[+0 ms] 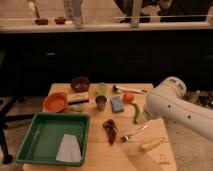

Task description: Place sponge in table surface

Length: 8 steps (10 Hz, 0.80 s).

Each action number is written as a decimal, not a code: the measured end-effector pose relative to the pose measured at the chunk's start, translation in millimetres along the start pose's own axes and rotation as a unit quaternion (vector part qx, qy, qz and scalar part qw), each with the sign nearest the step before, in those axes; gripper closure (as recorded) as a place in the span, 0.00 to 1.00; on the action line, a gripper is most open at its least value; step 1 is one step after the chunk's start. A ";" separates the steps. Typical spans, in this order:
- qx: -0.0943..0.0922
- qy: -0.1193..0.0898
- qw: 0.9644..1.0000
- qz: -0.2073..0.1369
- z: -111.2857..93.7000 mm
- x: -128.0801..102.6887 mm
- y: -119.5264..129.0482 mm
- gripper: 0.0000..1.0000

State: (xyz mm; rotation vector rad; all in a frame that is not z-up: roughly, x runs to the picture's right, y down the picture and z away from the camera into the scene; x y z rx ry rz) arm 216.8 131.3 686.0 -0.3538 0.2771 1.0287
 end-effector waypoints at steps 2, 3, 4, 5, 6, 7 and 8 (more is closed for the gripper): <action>0.000 0.000 1.000 0.000 0.0 -0.1 -0.1 0.20; 0.000 0.000 1.000 0.000 0.0 0.0 -0.1 0.20; 0.000 0.000 1.000 0.000 0.0 0.2 -0.2 0.20; 0.000 0.001 1.000 0.000 0.3 0.5 0.3 0.20; 0.001 0.002 1.000 -0.001 1.2 1.6 3.3 0.20; 0.001 0.003 1.000 -0.006 1.4 -2.2 11.8 0.20; 0.002 0.002 1.000 -0.012 0.7 -11.1 25.8 0.20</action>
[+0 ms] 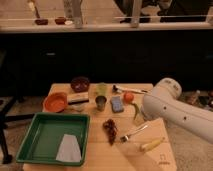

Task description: Place sponge in table surface

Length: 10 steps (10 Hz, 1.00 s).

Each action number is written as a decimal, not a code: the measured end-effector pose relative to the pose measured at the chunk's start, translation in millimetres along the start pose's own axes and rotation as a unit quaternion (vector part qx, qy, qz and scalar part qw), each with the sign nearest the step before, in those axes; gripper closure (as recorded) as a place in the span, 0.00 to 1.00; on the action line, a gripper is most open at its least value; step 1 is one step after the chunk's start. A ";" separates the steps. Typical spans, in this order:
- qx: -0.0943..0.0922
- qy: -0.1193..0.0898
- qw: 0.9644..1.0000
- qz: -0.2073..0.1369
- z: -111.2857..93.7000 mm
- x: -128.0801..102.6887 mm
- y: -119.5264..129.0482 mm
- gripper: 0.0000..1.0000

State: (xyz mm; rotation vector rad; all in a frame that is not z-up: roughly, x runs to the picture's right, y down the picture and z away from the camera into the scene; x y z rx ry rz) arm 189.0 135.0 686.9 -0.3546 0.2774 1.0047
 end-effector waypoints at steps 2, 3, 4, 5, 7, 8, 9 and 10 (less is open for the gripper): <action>0.003 -0.002 1.000 -0.007 -1.9 -14.5 18.4 0.20; 0.004 -0.003 1.000 -0.013 -2.6 -27.1 30.9 0.20; 0.004 -0.004 1.000 -0.015 -1.6 -33.9 36.0 0.20; 0.007 0.000 1.000 -0.013 0.9 -36.9 36.1 0.20; 0.006 0.007 1.000 -0.005 10.2 -47.7 38.9 0.20; 0.006 0.014 1.000 -0.004 17.5 -53.3 41.5 0.20; 0.006 0.021 1.000 -0.005 24.9 -60.0 44.6 0.20; 0.003 0.028 1.000 -0.003 33.4 -69.9 48.0 0.20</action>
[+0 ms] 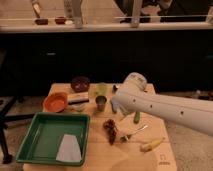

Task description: Place sponge in table surface

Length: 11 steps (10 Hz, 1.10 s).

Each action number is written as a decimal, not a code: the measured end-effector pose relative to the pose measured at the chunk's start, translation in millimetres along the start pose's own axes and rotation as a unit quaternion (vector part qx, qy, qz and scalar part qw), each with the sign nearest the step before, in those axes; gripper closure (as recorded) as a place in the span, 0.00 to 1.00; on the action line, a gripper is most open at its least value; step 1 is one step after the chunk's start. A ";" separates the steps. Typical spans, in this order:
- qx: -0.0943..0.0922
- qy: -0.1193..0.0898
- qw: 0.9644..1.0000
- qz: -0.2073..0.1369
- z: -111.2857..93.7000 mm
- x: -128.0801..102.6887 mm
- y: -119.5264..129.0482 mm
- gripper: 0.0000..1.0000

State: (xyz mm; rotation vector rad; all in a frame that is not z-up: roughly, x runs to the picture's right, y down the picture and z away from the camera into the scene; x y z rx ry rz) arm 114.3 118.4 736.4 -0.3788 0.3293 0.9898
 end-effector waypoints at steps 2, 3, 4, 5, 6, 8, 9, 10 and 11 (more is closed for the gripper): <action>-0.012 0.008 1.000 0.008 9.7 -22.1 7.0 0.20; -0.023 0.011 1.000 0.017 11.8 -31.2 9.3 0.20; -0.026 0.011 0.999 0.019 11.8 -33.9 9.8 0.20; -0.026 0.011 0.999 0.019 11.9 -33.4 9.6 0.20; -0.026 0.012 0.999 0.019 11.9 -33.0 9.0 0.20; -0.026 0.011 0.999 0.019 11.9 -33.1 9.4 0.20; -0.026 0.010 0.999 0.024 12.4 -31.4 8.4 0.20; -0.030 0.001 0.998 0.049 13.3 -29.3 5.5 0.20; -0.034 -0.006 0.996 0.083 14.2 -28.8 2.1 0.20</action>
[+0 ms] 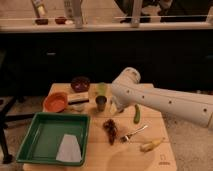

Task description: Place sponge in table surface

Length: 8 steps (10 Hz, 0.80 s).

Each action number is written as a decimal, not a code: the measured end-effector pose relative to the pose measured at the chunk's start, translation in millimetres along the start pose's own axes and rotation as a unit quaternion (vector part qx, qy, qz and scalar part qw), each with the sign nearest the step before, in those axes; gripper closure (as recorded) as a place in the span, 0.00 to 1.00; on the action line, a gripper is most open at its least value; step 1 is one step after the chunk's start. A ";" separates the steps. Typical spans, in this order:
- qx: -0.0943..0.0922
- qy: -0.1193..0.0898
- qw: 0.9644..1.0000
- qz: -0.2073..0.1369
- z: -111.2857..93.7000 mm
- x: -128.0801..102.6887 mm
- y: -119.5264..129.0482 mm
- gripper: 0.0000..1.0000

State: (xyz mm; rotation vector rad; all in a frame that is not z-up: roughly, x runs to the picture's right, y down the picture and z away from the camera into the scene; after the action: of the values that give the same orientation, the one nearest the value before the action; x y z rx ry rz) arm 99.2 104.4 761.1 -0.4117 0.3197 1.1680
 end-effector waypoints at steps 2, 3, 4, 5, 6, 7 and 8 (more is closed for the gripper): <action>-0.009 -0.009 0.999 0.033 4.1 -9.6 2.6 0.20; -0.010 -0.009 0.999 0.035 6.8 -13.2 3.5 0.20; -0.012 -0.008 0.999 0.040 10.6 -17.1 3.1 0.20; -0.014 -0.003 0.999 0.043 18.3 -23.8 5.4 0.20; -0.017 0.002 0.999 0.046 26.8 -32.9 8.0 0.20; -0.021 0.008 0.999 0.050 34.6 -40.2 8.1 0.20; -0.022 0.018 0.998 0.056 45.7 -45.1 4.8 0.20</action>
State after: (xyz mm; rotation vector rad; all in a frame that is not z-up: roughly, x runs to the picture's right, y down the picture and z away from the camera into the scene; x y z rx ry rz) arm 79.8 90.7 821.0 -0.4583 0.3531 1.2790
